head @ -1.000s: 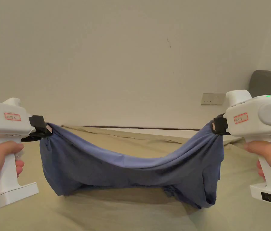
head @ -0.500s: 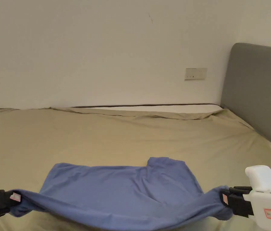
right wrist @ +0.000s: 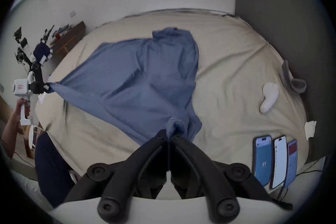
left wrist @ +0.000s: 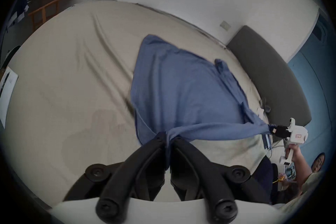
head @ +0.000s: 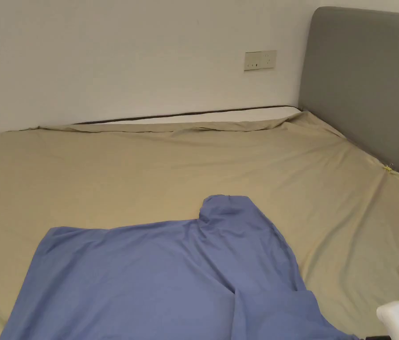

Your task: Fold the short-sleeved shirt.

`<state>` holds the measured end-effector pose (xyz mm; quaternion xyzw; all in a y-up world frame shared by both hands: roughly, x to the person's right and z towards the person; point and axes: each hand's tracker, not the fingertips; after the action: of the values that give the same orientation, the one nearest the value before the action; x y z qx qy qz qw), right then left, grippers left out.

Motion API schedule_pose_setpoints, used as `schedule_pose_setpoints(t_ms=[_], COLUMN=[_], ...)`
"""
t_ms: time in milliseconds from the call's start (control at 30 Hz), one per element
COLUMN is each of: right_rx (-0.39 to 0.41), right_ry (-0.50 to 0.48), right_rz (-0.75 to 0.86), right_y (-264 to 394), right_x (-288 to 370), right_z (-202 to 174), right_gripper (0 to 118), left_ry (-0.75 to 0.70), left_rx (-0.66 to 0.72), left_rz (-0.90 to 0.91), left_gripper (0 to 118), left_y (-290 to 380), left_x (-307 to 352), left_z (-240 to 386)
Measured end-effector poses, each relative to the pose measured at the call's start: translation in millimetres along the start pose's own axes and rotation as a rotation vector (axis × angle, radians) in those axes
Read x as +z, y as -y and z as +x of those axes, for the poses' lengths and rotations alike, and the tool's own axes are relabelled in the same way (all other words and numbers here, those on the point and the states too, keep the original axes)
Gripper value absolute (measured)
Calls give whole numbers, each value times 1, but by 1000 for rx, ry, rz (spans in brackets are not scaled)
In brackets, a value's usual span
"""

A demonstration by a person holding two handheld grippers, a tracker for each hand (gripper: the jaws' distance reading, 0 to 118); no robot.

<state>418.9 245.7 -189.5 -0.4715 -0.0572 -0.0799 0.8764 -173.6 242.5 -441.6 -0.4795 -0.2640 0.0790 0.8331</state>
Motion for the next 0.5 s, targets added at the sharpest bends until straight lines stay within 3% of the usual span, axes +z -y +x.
schedule_pose_setpoints(t_ms=[300, 500], right_rx=[36, 25], right_ry=[28, 35], right_rz=[-194, -259], right_y=[31, 34], right_x=[-52, -82], right_z=[-4, 2], right_gripper=[3, 3], left_ry=[-120, -139], left_rx=[-138, -135], left_rz=[-200, -224], left_gripper=[1, 1], left_y=[22, 21], left_x=[-47, -64], left_z=[-16, -27])
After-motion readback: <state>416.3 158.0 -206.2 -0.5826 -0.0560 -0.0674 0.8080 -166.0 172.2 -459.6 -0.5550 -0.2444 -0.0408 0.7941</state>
